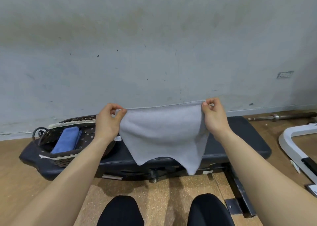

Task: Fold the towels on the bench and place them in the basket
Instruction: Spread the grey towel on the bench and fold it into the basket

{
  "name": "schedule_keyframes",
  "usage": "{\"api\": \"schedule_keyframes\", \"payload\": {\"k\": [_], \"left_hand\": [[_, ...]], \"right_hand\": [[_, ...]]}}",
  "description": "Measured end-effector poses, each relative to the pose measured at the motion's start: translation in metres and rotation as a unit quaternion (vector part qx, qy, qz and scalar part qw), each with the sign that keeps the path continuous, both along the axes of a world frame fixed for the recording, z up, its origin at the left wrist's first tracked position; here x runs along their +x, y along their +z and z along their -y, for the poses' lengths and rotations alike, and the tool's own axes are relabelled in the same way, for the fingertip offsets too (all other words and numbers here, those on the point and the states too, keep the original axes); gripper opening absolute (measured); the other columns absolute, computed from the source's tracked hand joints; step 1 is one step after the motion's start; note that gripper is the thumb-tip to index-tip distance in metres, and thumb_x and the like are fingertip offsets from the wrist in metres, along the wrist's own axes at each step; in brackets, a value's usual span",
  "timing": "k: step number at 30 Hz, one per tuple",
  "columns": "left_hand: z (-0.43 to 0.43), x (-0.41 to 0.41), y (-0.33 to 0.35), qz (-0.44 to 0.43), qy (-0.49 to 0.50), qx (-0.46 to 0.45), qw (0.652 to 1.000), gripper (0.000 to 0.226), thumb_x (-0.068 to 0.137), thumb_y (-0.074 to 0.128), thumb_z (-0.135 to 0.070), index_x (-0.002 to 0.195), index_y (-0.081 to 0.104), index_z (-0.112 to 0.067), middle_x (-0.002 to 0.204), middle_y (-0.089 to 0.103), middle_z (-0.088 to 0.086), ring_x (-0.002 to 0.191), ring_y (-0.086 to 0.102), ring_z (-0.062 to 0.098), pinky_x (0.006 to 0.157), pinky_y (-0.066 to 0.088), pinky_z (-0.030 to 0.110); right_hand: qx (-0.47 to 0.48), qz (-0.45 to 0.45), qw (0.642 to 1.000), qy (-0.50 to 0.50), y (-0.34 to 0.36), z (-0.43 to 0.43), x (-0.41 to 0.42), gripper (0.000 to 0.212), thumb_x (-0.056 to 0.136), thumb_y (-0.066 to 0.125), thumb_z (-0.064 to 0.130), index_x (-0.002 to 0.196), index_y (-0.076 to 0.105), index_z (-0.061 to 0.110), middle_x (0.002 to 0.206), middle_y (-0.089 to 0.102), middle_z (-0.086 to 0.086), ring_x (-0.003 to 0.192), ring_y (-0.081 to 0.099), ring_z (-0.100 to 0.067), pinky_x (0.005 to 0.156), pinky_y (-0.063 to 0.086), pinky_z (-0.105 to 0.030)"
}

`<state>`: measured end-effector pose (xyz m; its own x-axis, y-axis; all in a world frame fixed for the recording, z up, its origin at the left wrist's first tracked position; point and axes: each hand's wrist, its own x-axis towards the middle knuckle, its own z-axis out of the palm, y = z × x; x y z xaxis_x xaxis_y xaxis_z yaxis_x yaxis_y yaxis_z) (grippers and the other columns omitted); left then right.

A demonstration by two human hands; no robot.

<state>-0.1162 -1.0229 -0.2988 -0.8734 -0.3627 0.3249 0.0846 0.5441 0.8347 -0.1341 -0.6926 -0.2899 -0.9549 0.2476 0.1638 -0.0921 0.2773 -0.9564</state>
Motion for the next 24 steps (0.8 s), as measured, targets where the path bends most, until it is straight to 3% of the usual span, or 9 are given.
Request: {"api": "schedule_keyframes", "payload": {"k": [5, 8, 11, 15, 17, 21, 24], "left_hand": [[-0.004, -0.020, -0.004, 0.016, -0.016, -0.010, 1.000, 0.009, 0.089, 0.071, -0.027, 0.091, 0.068, -0.019, 0.092, 0.069, -0.007, 0.092, 0.060, 0.010, 0.071, 0.039, 0.014], [-0.009, -0.044, -0.015, 0.043, -0.016, -0.029, 0.999, 0.010, 0.089, 0.071, -0.032, 0.090, 0.067, -0.024, 0.094, 0.068, -0.004, 0.092, 0.060, 0.013, 0.076, 0.043, 0.025], [-0.014, -0.075, -0.027, 0.081, -0.014, -0.063, 0.995, 0.014, 0.089, 0.070, -0.038, 0.094, 0.065, -0.026, 0.093, 0.066, -0.002, 0.086, 0.062, 0.018, 0.076, 0.047, 0.032], [-0.021, -0.119, -0.048, 0.127, -0.015, -0.107, 0.986, 0.016, 0.090, 0.068, -0.040, 0.094, 0.064, -0.025, 0.084, 0.061, -0.006, 0.084, 0.062, 0.021, 0.079, 0.052, 0.037], [-0.022, -0.142, -0.062, 0.138, -0.011, -0.094, 0.986, 0.016, 0.090, 0.068, -0.038, 0.094, 0.064, -0.022, 0.085, 0.062, -0.005, 0.082, 0.064, 0.021, 0.078, 0.054, 0.037], [-0.022, -0.184, -0.088, 0.153, -0.004, -0.034, 0.988, 0.016, 0.092, 0.068, -0.031, 0.093, 0.063, -0.015, 0.084, 0.067, 0.003, 0.058, 0.069, 0.018, 0.056, 0.053, 0.030], [-0.021, -0.211, -0.100, 0.146, 0.010, -0.007, 0.989, 0.015, 0.092, 0.068, -0.028, 0.092, 0.062, -0.014, 0.082, 0.066, 0.002, 0.059, 0.069, 0.018, 0.060, 0.050, 0.027]], "right_hand": [[0.026, 0.033, 0.999, -0.015, -0.013, -0.008, -0.011, 0.015, 0.104, 0.047, 0.032, 0.109, 0.051, 0.018, 0.092, 0.057, 0.002, 0.080, 0.051, -0.012, 0.067, 0.040, -0.028], [0.025, 0.052, 0.998, -0.037, -0.023, -0.011, -0.028, 0.014, 0.103, 0.049, 0.030, 0.108, 0.052, 0.017, 0.093, 0.054, 0.007, 0.082, 0.050, -0.007, 0.068, 0.039, -0.026], [0.025, 0.074, 0.995, -0.057, -0.036, -0.014, -0.053, 0.011, 0.101, 0.053, 0.027, 0.104, 0.055, 0.017, 0.090, 0.055, 0.008, 0.081, 0.053, -0.013, 0.066, 0.041, -0.027], [0.050, 0.099, 0.991, -0.079, -0.058, -0.016, -0.088, 0.009, 0.099, 0.057, 0.026, 0.099, 0.059, 0.017, 0.081, 0.056, 0.005, 0.070, 0.053, -0.012, 0.057, 0.039, -0.027], [0.042, 0.110, 0.990, -0.078, -0.070, -0.015, -0.107, 0.009, 0.098, 0.058, 0.025, 0.097, 0.059, 0.016, 0.077, 0.058, 0.003, 0.065, 0.053, -0.014, 0.056, 0.040, -0.027], [-0.001, 0.132, 0.989, -0.064, -0.097, -0.011, -0.144, 0.009, 0.098, 0.058, 0.024, 0.093, 0.058, 0.017, 0.072, 0.070, -0.004, 0.059, 0.059, -0.019, 0.062, 0.053, -0.037], [-0.035, 0.127, 0.990, -0.045, -0.106, -0.006, -0.167, 0.008, 0.101, 0.056, 0.023, 0.099, 0.055, 0.016, 0.073, 0.071, -0.007, 0.051, 0.057, -0.016, 0.056, 0.053, -0.031]]}}
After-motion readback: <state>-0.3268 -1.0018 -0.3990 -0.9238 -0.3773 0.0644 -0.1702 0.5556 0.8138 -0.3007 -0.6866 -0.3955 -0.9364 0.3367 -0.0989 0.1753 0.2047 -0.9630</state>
